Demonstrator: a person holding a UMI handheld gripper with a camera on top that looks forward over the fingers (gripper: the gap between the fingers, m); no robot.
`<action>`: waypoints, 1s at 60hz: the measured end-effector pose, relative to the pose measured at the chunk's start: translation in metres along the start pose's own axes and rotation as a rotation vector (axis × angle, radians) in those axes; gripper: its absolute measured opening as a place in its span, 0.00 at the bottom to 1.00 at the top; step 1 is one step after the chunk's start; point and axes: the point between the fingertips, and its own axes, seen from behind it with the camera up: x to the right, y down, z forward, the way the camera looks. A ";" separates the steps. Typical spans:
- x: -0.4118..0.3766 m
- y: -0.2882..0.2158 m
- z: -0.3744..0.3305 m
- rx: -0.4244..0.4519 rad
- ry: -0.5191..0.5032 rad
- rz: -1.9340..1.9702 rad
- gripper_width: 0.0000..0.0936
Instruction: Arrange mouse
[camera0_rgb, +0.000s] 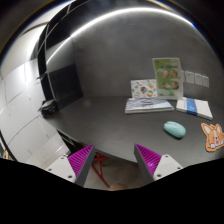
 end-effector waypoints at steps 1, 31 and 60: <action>0.005 0.001 0.000 -0.003 0.014 0.003 0.88; 0.270 -0.004 0.055 -0.091 0.315 -0.072 0.88; 0.323 -0.023 0.125 -0.136 0.380 0.066 0.57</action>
